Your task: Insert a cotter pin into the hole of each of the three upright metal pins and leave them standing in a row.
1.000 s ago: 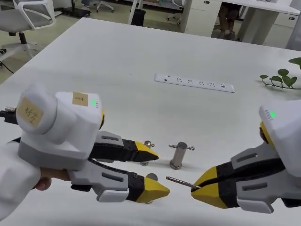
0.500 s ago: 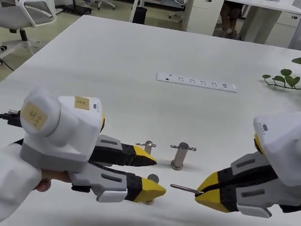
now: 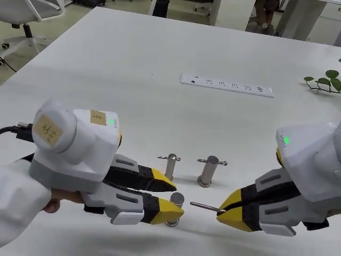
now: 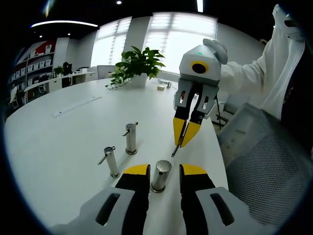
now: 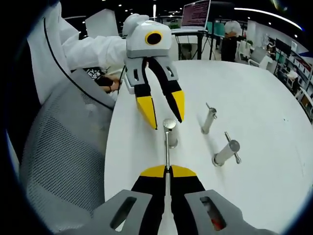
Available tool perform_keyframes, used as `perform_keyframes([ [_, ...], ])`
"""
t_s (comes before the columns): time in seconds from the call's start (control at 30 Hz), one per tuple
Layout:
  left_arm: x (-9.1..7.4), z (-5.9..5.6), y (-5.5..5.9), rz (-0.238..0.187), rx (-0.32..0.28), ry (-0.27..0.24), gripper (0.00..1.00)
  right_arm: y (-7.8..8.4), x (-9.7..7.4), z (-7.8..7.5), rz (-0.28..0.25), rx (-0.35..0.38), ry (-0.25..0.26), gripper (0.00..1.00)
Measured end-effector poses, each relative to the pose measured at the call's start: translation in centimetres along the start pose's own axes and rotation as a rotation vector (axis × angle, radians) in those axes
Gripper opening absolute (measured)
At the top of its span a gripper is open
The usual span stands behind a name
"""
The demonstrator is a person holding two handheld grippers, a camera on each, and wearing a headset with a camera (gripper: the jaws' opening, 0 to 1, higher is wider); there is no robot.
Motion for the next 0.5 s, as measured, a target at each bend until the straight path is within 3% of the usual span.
perform_keyframes([
  [0.5,0.24,0.34,0.23,0.009,-0.013,0.031,0.11,-0.16,0.67,-0.42,0.018,0.002,-0.025,0.00],
])
Point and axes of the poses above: the centre of the closed fingertips' face, and the gripper's own axes: x roughly forward along the fingers, z roughly to its left, y roughly out of its underside, the point moved 9 cm from there along -x, roughly backward along the fingers, and after that the axes turned 8 degrees about z, right-handed, at the moved point
